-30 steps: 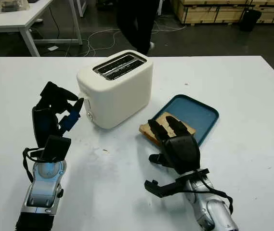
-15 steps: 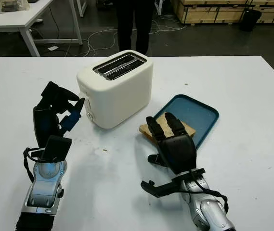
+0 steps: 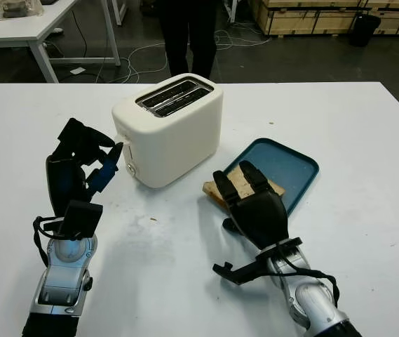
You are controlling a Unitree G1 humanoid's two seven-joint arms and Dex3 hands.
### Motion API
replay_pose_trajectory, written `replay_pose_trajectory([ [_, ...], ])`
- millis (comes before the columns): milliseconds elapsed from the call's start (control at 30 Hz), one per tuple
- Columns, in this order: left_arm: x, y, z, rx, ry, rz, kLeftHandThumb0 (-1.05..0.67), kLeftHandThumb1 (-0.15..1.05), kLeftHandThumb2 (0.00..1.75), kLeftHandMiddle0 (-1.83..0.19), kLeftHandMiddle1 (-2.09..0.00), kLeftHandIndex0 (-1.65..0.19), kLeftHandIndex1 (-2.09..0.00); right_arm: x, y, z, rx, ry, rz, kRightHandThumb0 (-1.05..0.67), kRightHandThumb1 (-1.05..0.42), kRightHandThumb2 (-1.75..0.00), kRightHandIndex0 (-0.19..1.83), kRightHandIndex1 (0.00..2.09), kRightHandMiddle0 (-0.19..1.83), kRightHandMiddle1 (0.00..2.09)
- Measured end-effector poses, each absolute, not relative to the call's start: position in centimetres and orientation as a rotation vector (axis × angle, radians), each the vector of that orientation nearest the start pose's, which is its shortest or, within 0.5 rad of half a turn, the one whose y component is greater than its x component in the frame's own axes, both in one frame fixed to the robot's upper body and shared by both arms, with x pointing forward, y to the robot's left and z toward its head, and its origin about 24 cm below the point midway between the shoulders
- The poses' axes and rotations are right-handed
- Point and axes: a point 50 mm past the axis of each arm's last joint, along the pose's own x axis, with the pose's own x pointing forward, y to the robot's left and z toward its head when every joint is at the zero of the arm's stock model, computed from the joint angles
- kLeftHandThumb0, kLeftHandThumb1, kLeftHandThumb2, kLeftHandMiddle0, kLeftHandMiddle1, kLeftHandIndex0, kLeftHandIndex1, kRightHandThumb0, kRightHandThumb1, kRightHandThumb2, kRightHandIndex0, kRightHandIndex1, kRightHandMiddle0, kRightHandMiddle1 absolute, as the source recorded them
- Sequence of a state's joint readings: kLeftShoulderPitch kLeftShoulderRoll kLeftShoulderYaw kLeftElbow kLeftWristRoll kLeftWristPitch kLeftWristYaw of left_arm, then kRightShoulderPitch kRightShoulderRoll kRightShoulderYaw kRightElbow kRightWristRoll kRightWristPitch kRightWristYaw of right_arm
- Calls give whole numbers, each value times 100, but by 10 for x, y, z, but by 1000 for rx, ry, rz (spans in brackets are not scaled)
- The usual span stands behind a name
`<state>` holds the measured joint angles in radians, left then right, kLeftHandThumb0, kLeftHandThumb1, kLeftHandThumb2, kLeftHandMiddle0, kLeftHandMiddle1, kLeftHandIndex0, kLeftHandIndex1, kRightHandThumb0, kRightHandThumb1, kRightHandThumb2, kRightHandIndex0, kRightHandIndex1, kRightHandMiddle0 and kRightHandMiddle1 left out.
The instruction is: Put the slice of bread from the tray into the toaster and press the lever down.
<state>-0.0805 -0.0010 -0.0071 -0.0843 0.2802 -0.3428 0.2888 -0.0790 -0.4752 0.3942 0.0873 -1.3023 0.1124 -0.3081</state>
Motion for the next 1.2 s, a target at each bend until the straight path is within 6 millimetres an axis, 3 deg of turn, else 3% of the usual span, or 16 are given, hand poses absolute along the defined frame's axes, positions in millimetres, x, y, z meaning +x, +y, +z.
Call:
replay_pose_trajectory([
  [367,252,147,118,199,-563,227,-21,88,20,-89,-175,-44,-173,263,-175,42,-1839,-242,105,-77,-86,0,29,7,27,1],
  [567,251,147,118,203,-571,227,-22,87,21,-90,-175,-45,-171,264,-179,45,-1864,-180,96,-65,-88,-1,55,21,48,11],
  [600,251,147,118,203,-571,227,-22,87,22,-90,-175,-45,-171,263,-179,45,-1871,-175,96,-46,-89,-1,70,30,62,16],
  [633,251,147,118,203,-571,227,-22,87,22,-90,-175,-46,-171,263,-179,45,-1877,-173,94,-38,-90,-1,77,50,73,18],
  [733,251,147,118,203,-572,227,-22,86,23,-90,-175,-46,-172,260,-180,44,-1878,-160,97,-35,-89,0,68,148,97,17],
  [767,251,147,118,205,-574,226,-22,86,23,-90,-175,-46,-172,260,-180,44,-1870,-152,102,-37,-89,0,66,161,98,16],
  [867,250,146,119,207,-579,225,-21,85,25,-91,-175,-46,-171,258,-180,45,-1855,-135,114,-40,-87,0,65,173,102,15],
  [1100,250,146,120,205,-592,223,-20,83,28,-90,-175,-45,-171,258,-179,48,-1859,-84,155,-38,-92,-4,77,174,101,8],
  [1133,250,146,120,205,-593,223,-20,82,29,-91,-175,-46,-171,257,-180,48,-1853,-96,144,-41,-92,-17,79,174,101,25],
  [1167,250,146,120,205,-594,223,-21,82,30,-91,-175,-46,-171,256,-181,47,-1832,-114,125,-46,-92,-35,81,175,77,94],
  [1200,250,146,120,205,-594,223,-21,81,31,-91,-175,-46,-171,255,-184,45,-1808,-131,107,-48,-92,-42,83,175,65,126],
])
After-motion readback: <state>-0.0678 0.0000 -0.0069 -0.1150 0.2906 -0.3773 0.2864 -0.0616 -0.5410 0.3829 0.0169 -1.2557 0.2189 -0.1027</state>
